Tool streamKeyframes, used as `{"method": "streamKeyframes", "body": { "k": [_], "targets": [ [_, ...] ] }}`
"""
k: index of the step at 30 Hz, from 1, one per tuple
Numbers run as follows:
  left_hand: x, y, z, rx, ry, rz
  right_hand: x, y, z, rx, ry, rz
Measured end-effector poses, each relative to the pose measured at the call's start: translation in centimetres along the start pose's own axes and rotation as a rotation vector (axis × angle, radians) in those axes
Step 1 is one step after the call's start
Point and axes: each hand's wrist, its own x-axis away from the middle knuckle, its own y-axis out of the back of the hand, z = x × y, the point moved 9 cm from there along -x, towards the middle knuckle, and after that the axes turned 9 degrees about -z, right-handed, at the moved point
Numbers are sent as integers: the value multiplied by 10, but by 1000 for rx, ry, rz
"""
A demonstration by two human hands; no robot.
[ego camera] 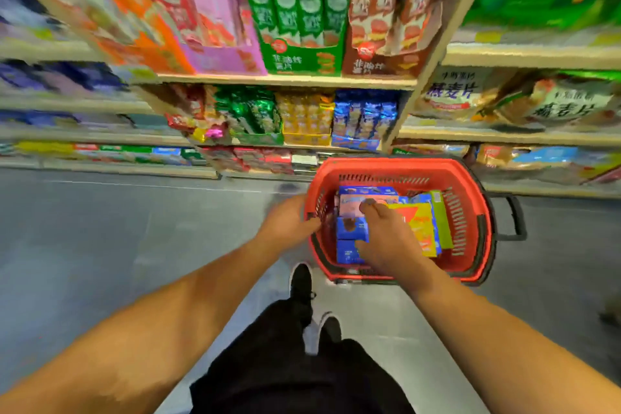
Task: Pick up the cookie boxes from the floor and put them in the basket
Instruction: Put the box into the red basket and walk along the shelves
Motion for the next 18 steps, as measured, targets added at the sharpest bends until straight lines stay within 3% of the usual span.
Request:
{"method": "streamKeyframes", "body": {
  "k": [9, 18],
  "targets": [
    [85, 102, 62, -79, 136, -271, 11, 35, 121, 124, 371, -95],
    [153, 170, 134, -28, 236, -461, 16, 27, 239, 200, 526, -12]
  ]
}}
